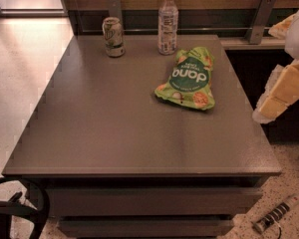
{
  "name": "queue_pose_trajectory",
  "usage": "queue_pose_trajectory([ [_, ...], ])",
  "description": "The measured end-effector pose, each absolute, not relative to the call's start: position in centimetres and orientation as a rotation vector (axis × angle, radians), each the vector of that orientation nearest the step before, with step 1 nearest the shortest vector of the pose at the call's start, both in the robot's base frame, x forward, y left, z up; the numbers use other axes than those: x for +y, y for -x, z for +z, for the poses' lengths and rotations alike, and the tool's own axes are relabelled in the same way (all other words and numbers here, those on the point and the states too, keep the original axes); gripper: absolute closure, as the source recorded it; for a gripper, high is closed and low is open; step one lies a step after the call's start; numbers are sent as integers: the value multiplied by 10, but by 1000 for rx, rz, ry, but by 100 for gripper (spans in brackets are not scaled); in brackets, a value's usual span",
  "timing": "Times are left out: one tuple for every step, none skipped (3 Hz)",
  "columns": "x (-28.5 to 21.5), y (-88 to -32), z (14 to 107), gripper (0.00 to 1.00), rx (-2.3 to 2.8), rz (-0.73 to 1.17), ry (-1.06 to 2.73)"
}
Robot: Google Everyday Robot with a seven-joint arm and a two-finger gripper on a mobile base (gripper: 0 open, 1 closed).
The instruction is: Pick 7up can
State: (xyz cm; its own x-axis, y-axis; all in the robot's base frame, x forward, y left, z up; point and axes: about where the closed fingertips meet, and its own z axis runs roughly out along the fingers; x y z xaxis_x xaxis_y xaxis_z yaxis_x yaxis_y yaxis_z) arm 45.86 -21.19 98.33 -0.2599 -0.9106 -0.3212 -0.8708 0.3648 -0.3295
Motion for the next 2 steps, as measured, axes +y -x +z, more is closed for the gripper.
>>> queue_pose_trajectory([
  [-206,-473,969,0,2167,-44,1325],
  [-204,-497,963,0,2114,14,1159],
])
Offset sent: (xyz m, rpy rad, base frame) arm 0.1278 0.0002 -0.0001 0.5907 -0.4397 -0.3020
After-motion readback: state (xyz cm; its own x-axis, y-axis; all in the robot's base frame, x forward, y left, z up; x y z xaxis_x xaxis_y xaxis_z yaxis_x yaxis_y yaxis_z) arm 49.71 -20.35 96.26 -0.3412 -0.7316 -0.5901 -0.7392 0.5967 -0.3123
